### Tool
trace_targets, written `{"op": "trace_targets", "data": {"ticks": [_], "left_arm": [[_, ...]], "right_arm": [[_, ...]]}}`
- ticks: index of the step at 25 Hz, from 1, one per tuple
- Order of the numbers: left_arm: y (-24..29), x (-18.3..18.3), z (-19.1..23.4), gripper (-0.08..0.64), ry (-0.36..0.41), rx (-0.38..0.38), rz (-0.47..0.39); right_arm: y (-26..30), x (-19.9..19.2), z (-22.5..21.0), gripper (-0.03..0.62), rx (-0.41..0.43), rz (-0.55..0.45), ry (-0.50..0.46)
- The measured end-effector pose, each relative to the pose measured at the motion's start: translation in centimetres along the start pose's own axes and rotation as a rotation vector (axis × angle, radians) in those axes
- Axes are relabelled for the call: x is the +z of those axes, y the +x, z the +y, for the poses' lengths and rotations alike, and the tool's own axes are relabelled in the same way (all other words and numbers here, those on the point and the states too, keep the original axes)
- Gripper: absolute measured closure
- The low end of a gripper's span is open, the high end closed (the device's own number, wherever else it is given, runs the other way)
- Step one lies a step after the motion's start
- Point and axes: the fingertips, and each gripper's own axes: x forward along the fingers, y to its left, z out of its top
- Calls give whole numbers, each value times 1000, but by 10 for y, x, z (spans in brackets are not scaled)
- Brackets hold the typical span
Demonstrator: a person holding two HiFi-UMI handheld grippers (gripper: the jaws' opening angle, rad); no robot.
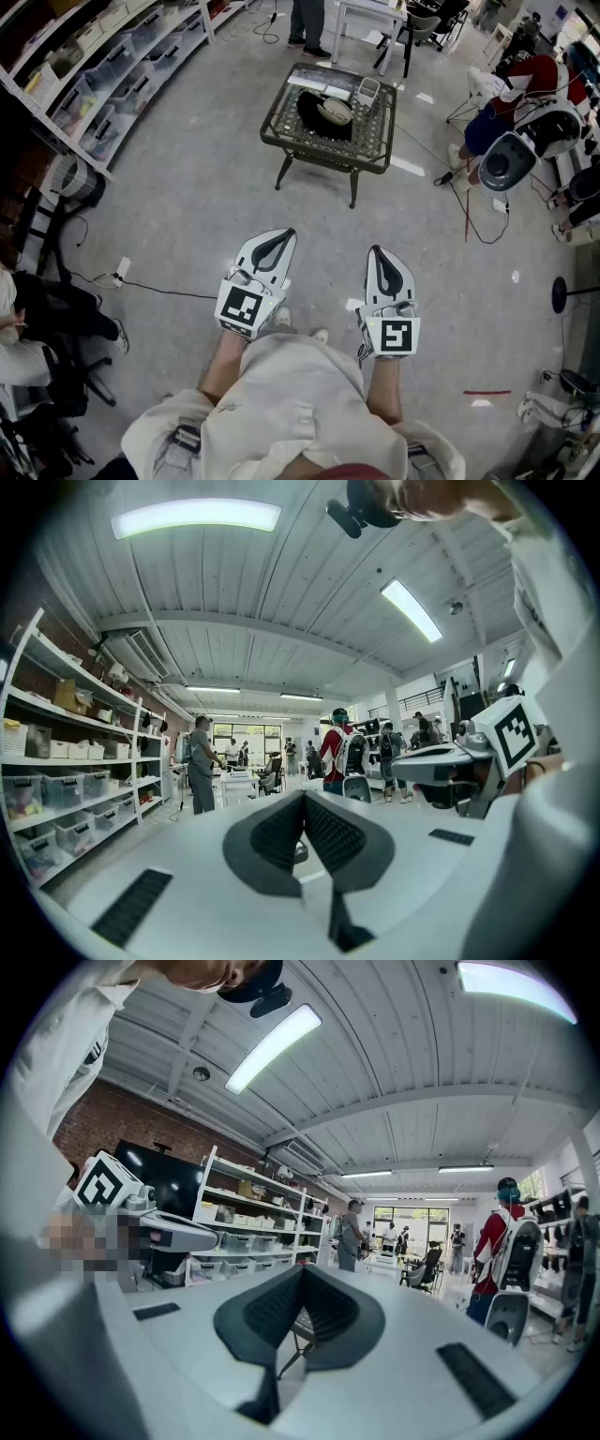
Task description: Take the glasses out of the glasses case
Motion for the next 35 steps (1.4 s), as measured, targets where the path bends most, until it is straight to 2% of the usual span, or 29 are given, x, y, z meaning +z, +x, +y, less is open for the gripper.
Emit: {"op": "trace_targets", "data": {"ticks": [4,11,20,27,35], "left_arm": [[9,9,25,546,24,-22,-22],[20,3,51,546,31,-77,-17],[45,-14,80,546,7,-82,0],[83,-21,100,546,18,-55,18],[156,-21,115,546,24,-34,54]], "right_arm": [[27,-1,12,586,-6,-11,15],[58,-2,24,586,-54,0,18],[98,-18,26,586,-43,26,21],[139,-35,4,586,-15,28,51],[201,-43,-46,586,32,17,68]]}}
